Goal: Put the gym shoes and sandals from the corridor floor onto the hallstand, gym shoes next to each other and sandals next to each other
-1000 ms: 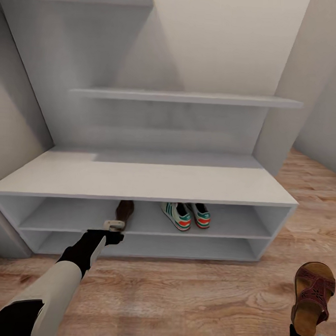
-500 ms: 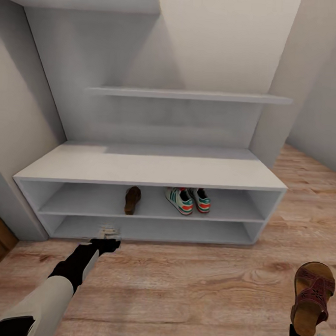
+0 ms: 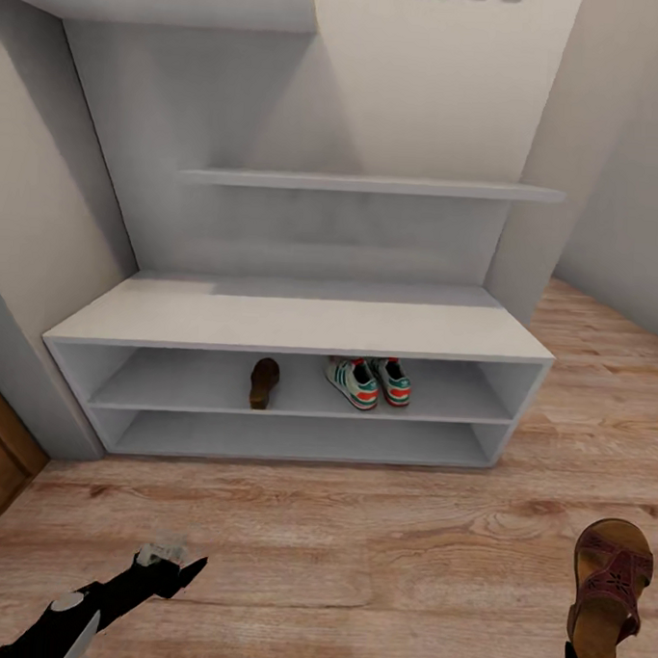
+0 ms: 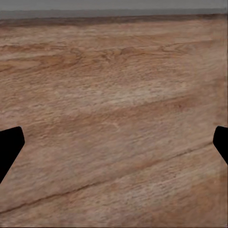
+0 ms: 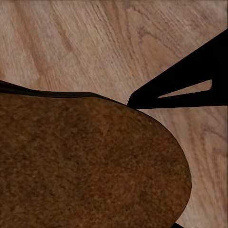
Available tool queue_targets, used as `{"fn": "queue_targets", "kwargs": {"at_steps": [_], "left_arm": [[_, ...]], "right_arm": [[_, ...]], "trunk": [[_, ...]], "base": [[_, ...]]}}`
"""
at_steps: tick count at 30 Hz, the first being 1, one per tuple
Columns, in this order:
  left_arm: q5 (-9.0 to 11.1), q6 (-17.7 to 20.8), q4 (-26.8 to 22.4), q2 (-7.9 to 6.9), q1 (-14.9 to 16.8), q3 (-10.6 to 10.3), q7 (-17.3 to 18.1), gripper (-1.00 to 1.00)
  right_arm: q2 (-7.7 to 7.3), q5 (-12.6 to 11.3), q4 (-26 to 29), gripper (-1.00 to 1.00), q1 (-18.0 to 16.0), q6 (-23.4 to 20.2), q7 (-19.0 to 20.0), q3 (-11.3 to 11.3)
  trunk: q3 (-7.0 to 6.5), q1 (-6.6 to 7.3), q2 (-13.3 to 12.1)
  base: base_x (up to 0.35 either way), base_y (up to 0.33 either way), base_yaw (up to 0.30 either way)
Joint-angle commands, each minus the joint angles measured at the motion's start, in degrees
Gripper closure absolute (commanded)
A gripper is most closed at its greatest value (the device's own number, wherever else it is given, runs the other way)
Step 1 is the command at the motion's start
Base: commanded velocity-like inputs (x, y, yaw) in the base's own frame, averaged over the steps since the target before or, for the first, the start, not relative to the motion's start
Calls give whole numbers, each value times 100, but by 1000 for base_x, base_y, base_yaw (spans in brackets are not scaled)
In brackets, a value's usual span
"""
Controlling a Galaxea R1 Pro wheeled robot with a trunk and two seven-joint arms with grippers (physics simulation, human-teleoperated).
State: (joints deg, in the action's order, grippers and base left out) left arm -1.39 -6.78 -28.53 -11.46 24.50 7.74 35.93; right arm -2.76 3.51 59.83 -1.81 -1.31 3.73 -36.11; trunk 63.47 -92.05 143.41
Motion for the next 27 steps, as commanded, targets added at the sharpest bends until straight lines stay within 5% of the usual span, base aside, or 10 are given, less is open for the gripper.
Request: {"fn": "queue_targets", "kwargs": {"at_steps": [1,3,5,11,16,27], "left_arm": [[129,-239,21,-91,-144,28,301,-100],[255,-455,34,-186,-285,30,507,-100],[624,-1014,52,-472,-669,31,837,-100],[1071,-1279,52,-644,-1076,39,938,-100],[1219,-1331,57,-852,-1253,281,959,-100],[1238,-1321,38,-870,-1263,348,971,-100]], "right_arm": [[3,36,1,100,-4,-11,38,-19],[3,36,-3,100,-4,-7,39,-19],[3,36,-8,100,-4,-3,46,-14],[3,30,-5,100,-4,7,59,-11],[31,12,50,100,-4,32,41,-11],[47,20,24,100,-4,16,40,-11]], "trunk": [[4,1,2],[4,1,2],[4,1,2],[4,1,2],[4,1,2],[4,1,2]], "base": [[-8,0,0],[-6,0,0],[-2,0,0],[0,0,0],[-4,2,0],[-146,216,0]]}}
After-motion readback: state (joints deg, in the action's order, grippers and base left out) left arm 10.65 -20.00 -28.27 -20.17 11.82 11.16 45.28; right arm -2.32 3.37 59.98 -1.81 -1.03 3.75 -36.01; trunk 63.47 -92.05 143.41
